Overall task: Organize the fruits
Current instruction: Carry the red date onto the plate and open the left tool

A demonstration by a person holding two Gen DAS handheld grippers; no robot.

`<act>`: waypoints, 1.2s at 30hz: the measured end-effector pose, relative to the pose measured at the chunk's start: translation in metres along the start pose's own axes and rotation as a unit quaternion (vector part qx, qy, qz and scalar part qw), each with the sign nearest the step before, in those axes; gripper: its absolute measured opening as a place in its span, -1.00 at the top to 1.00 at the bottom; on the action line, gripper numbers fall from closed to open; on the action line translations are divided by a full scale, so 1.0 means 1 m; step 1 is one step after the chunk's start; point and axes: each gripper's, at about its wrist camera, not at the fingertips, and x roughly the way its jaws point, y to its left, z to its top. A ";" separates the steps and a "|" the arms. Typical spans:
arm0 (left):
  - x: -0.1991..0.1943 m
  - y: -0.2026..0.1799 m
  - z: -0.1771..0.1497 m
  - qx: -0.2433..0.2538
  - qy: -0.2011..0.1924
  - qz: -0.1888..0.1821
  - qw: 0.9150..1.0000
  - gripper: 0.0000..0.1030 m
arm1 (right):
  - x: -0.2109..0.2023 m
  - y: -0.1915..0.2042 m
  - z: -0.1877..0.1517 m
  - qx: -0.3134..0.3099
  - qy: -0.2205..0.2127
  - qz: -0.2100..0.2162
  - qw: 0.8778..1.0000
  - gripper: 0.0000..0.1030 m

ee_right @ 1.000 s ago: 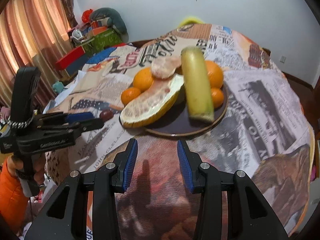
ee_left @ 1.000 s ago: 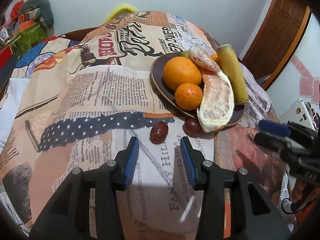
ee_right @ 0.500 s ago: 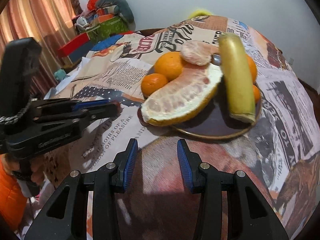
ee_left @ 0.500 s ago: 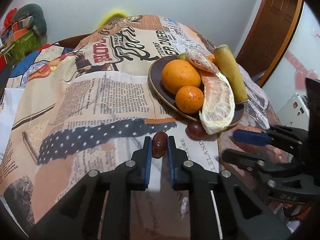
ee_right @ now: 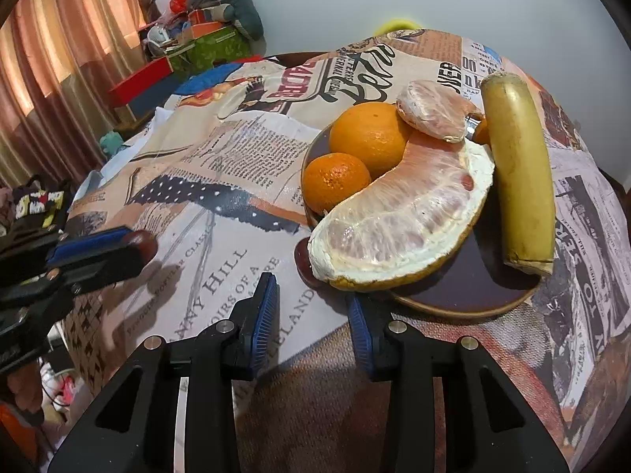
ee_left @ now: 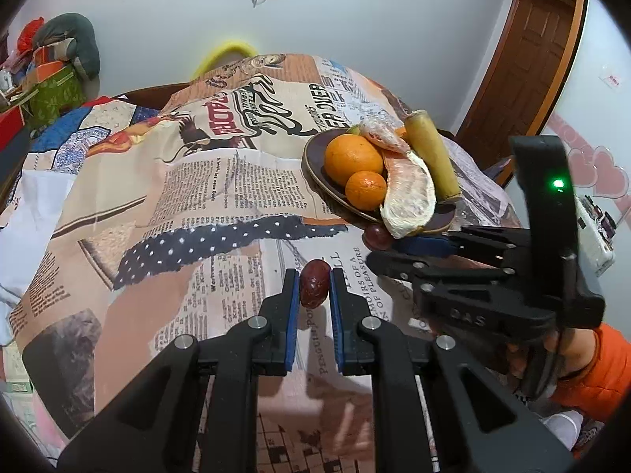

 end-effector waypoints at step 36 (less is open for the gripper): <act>0.029 -0.044 0.049 0.011 -0.005 -0.014 1.000 0.72 | -0.067 -0.065 -0.003 0.035 -0.075 0.000 0.997 0.63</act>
